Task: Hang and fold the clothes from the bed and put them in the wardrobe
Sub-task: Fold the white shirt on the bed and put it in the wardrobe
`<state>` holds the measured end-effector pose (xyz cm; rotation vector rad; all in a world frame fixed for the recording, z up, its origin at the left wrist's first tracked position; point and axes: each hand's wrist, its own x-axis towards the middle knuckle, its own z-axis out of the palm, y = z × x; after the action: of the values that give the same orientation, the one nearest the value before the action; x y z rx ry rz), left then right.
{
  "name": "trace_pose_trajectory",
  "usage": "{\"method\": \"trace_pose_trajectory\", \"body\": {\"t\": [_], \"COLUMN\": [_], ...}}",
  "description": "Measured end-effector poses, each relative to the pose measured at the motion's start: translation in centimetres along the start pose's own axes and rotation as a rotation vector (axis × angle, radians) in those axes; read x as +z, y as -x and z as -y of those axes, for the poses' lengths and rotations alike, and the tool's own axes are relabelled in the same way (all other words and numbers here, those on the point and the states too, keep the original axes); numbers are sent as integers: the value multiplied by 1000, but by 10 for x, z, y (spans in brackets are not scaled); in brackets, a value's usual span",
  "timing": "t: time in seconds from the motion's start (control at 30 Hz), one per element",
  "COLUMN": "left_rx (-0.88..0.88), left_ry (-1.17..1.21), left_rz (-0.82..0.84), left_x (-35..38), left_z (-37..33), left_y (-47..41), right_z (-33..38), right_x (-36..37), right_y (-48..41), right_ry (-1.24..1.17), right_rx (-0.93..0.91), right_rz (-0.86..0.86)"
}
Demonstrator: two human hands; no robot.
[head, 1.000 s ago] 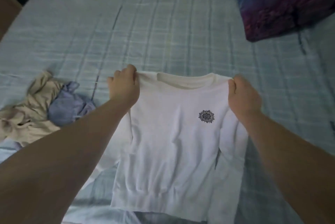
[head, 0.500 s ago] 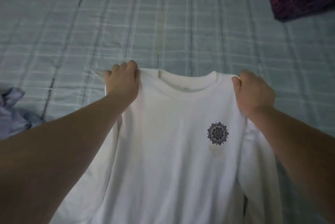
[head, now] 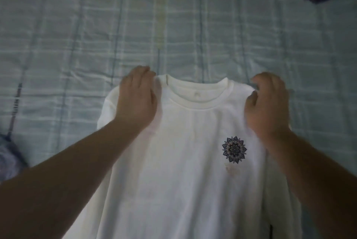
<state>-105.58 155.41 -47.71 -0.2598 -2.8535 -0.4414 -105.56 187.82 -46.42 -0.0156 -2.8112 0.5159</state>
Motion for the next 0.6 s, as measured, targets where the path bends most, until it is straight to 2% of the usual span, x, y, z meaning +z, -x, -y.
{"method": "trace_pose_trajectory", "body": {"t": [0.07,0.17,0.23,0.33,0.47,0.6], "left_rx": [59,-62,-75,-46,-64,-72], "left_ry": [-12,-106,-174,-221,-244,-201], "left_rz": [174,399,434,408,437,509], "left_x": [0,13,23,36,40,28], "left_z": [-20,-38,-35,-27,-29,-31], "left_y": [15,30,33,36,37,33], "right_z": [14,25,21,14,16,24], "right_x": [-1,10,21,35,43,29], "right_y": [21,48,58,64,67,65], "right_ry": [-17,142,266,335,341,303], "right_rx": [-45,-47,-39,-46,-39,2], "right_rz": [102,338,409,388,367,431]}}
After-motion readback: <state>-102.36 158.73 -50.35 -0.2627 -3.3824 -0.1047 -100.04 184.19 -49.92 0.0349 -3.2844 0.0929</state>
